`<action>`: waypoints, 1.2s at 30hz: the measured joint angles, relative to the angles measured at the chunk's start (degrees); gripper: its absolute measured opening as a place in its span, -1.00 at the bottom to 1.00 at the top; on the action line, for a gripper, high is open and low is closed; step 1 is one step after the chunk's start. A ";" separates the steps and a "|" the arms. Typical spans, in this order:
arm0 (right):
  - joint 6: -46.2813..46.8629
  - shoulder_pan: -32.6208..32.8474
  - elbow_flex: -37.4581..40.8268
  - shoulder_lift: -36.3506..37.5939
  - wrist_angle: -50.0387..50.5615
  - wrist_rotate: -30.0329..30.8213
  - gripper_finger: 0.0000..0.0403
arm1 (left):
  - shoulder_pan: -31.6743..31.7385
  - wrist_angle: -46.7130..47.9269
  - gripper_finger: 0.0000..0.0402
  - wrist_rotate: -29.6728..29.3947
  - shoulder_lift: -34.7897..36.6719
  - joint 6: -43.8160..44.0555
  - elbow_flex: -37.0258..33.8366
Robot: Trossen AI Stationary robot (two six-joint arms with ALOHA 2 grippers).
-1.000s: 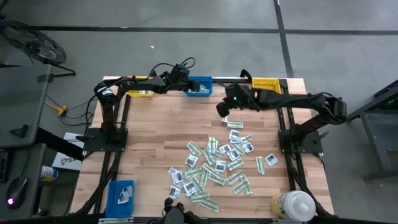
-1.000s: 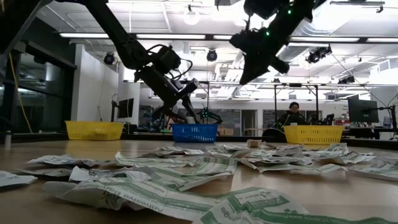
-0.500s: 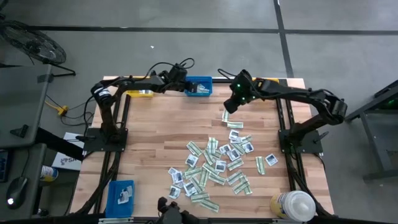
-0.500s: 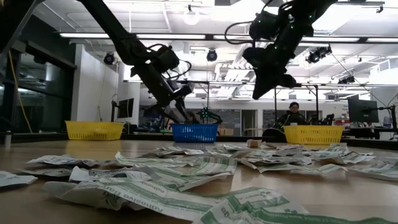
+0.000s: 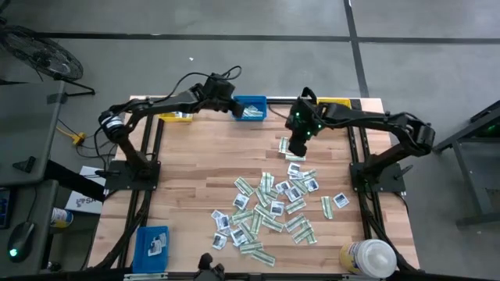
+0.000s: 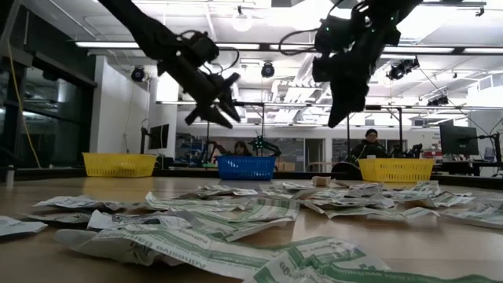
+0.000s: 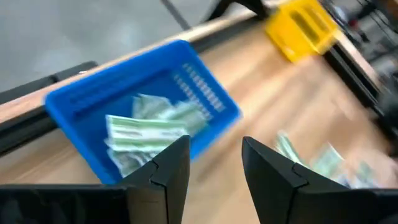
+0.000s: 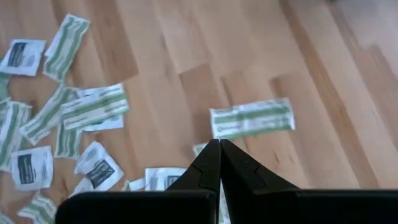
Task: Pick & Place First Aid Supplies
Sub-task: Put the green bandage pack into the top blue bin
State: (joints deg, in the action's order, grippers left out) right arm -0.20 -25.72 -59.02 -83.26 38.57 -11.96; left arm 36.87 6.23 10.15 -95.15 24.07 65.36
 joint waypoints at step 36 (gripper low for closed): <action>-3.25 16.08 0.04 -19.61 -7.66 27.28 -0.28 | -2.76 -15.35 -0.28 11.81 25.59 -5.80 -32.65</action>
State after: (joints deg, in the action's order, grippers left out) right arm -3.44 -9.64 -58.98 -102.87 30.91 15.32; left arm 34.11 -9.13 21.96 -69.56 18.26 32.71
